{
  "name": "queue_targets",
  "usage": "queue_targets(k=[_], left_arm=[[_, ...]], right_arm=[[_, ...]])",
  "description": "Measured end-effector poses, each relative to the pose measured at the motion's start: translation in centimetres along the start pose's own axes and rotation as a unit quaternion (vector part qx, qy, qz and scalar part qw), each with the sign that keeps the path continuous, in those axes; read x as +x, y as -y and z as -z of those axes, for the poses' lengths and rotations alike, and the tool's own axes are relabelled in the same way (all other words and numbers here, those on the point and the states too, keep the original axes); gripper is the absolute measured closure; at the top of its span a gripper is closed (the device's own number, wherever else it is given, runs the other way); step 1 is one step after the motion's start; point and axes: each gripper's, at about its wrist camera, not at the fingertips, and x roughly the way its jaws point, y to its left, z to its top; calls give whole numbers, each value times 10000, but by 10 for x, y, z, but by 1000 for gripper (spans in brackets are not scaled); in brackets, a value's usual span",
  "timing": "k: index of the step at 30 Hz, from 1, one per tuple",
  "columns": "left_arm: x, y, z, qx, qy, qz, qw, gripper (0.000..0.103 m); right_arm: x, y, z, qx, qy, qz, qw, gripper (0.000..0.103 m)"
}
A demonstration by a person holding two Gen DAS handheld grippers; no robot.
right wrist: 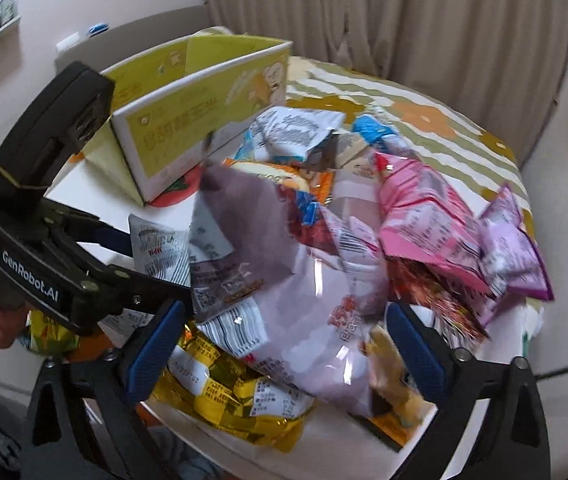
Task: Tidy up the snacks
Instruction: 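Grasp a silver snack bag with the left tool while the right tool grasps a purple bag, then carry both bags over the cardboard box and open both tools to drop them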
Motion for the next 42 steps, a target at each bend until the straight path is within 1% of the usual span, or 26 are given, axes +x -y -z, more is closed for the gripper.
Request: queue_targets(k=[1,2,3,4,5,6,8,9,10,11,12,17,19,25,32,38,42], left_arm=[[2,-1,-1,-46,-22,15,10000,17],[3,-1,-3,-64,-23,10,10000,21],[4,-1,-4,-65,-14,0,10000,29],[4,-1,-5,-87,9,-11,10000,33],[3,-2,-6,-127,37,-49,9999,40],[3,-2,-7,-130,34,-116,9998,43],[1,-5,-6,-144,59,-130,9998,45],[1,-5,-5,-169,67,-129,9998,46],[-2,-6,-4,-177,70,-123,9997,46],[-3,-6,-2,-181,81,-134,9997,47],[-4,-5,-1,-190,103,-152,9997,47],[-20,-6,7,-315,287,-156,9990,48],[-28,-4,8,-303,382,-232,9985,48],[-52,6,13,-273,676,-426,9964,48],[-92,16,23,-281,1054,-595,9922,48],[-131,33,31,-227,1470,-696,9864,48],[-169,37,29,-199,1860,-760,9794,48]], right_arm=[[3,0,-1,-73,-24,-38,10000,13],[6,0,-2,-119,-34,-70,9999,17],[9,-1,-2,-170,-51,-123,9998,20],[11,0,-3,-207,-63,-165,9996,22],[15,0,-5,-243,-86,-220,9994,25],[17,1,-5,-265,-102,-278,9992,26],[19,0,-7,-300,-80,-311,9990,27],[20,-1,-9,-319,-81,-340,9989,28],[20,-1,-10,-344,-73,-381,9987,31],[20,-1,-11,-353,-51,-421,9985,36],[20,-1,-12,-364,-30,-490,9981,39],[12,-6,-11,-397,45,-611,9973,44],[5,-6,-12,-371,122,-678,9969,46],[-12,-6,-20,-299,283,-780,9961,47],[-38,-7,-26,-287,496,-806,9951,47],[-68,-8,-40,-217,655,-834,9941,47],[-84,-7,-59,-173,707,-855,9937,47]])
